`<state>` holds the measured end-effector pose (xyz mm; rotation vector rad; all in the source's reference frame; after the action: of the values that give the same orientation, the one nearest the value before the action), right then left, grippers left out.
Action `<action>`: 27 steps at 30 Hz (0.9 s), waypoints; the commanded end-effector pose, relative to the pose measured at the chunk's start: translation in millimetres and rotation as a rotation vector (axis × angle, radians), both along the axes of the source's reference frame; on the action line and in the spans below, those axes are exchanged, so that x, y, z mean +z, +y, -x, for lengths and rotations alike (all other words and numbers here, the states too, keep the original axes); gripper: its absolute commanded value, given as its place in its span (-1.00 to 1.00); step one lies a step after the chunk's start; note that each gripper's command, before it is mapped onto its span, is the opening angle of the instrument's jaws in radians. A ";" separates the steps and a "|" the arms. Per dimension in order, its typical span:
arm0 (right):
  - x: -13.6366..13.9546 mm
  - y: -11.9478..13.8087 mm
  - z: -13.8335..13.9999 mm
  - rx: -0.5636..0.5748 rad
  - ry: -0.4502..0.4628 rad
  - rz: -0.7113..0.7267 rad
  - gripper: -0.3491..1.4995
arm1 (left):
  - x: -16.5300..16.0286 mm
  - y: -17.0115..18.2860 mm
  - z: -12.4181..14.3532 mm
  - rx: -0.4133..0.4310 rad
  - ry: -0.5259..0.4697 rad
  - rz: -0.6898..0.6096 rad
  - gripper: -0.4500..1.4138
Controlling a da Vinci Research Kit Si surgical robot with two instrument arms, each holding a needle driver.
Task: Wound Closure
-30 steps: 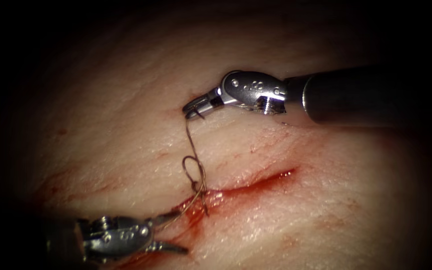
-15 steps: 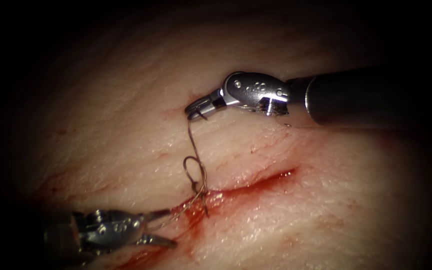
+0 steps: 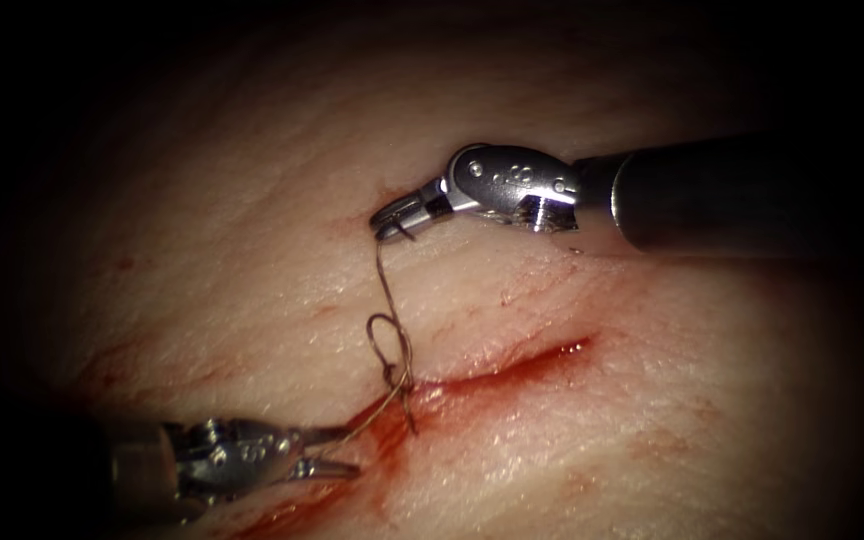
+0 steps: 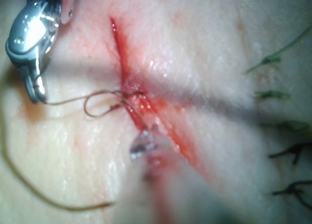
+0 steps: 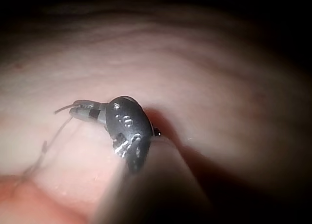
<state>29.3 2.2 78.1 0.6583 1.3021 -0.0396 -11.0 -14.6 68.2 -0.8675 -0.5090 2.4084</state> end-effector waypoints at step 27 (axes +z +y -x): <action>2.5 -0.9 -2.6 0.001 -0.032 0.025 -1.00 | -8.8 -8.6 7.6 0.109 -0.164 0.031 -1.00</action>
<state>31.3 1.6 80.0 0.6349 1.2680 -0.0455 -18.3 -22.7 58.9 -1.0889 -0.5947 2.4666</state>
